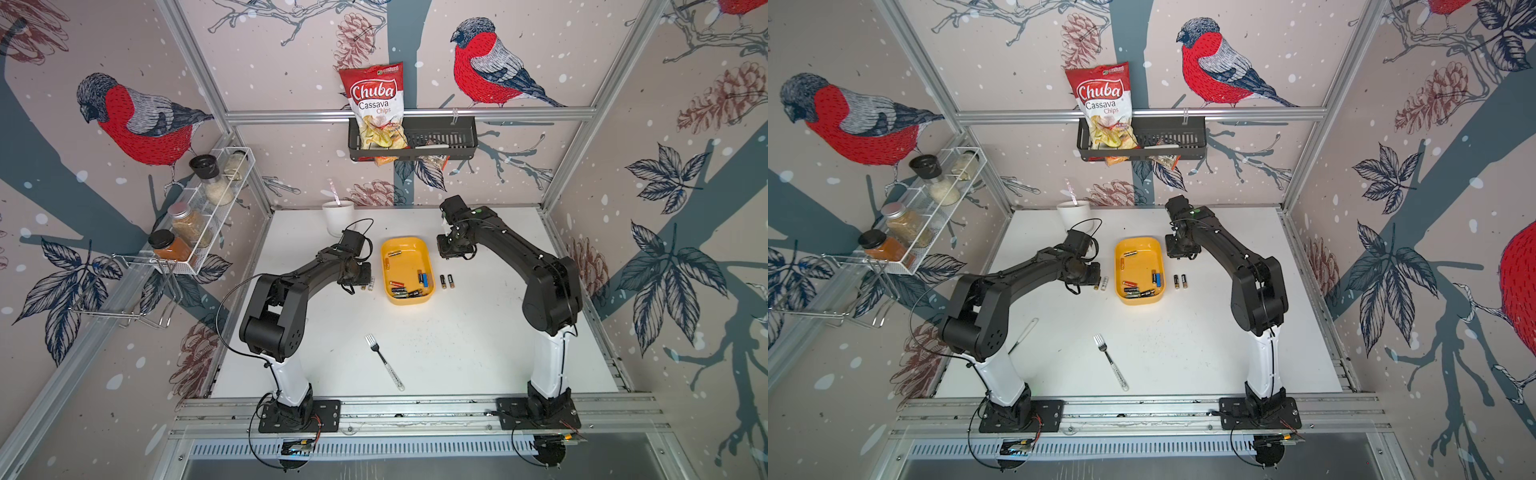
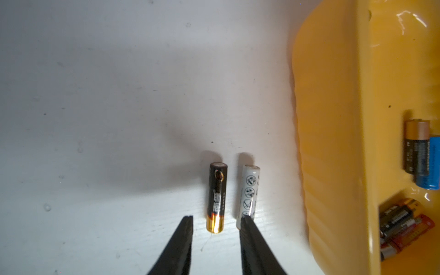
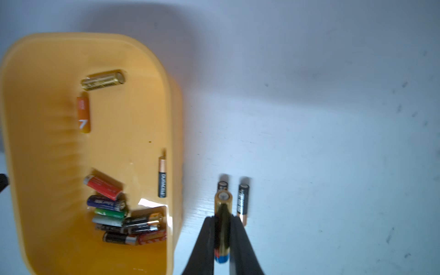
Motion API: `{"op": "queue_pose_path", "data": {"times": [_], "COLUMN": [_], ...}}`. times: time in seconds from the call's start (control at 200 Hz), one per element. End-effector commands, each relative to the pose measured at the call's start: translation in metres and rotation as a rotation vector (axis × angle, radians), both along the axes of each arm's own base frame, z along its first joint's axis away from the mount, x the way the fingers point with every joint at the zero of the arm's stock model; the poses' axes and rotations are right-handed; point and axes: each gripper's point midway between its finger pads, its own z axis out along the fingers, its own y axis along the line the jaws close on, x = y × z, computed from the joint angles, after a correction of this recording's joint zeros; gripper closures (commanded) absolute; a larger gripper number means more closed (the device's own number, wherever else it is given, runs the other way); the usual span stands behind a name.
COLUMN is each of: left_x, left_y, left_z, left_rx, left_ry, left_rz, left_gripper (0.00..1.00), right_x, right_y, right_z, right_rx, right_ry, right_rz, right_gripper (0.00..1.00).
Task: Take the batteries out of the storage box
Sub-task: Place the battery at the center of the board.
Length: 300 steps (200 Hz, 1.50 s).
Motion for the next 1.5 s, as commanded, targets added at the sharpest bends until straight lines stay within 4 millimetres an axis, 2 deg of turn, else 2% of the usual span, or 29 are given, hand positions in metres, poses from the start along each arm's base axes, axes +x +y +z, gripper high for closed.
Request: {"op": "queue_pose_path", "data": {"times": [0.0, 0.125, 0.32, 0.505, 0.87, 1.286, 1.496], "left_x": [0.005, 0.005, 0.004, 0.005, 0.006, 0.006, 0.006], "left_y": [-0.001, -0.001, 0.000, 0.000, -0.001, -0.001, -0.001], "left_z": [0.005, 0.005, 0.005, 0.006, 0.006, 0.006, 0.007], "left_rx": [-0.011, -0.010, -0.004, -0.001, -0.004, -0.005, -0.004], "left_ry": [-0.020, -0.018, -0.013, -0.012, -0.011, -0.012, -0.013], "left_rz": [0.003, 0.004, 0.007, 0.005, 0.005, 0.005, 0.004], "left_gripper": [0.62, 0.62, 0.62, 0.62, 0.62, 0.62, 0.62], "right_x": [-0.004, -0.013, -0.023, -0.028, -0.031, -0.032, -0.032], "right_y": [-0.017, -0.030, -0.035, -0.039, -0.044, -0.046, -0.046], "right_z": [-0.005, -0.028, -0.059, -0.075, -0.097, -0.108, -0.105], "right_rx": [-0.021, -0.033, -0.038, -0.048, -0.062, -0.079, -0.079], "right_ry": [-0.008, 0.030, 0.076, 0.099, 0.133, 0.149, 0.145], "right_rz": [-0.016, -0.037, -0.049, -0.051, -0.055, -0.050, -0.052], "right_gripper": [0.85, 0.85, 0.85, 0.85, 0.85, 0.82, 0.79]}}
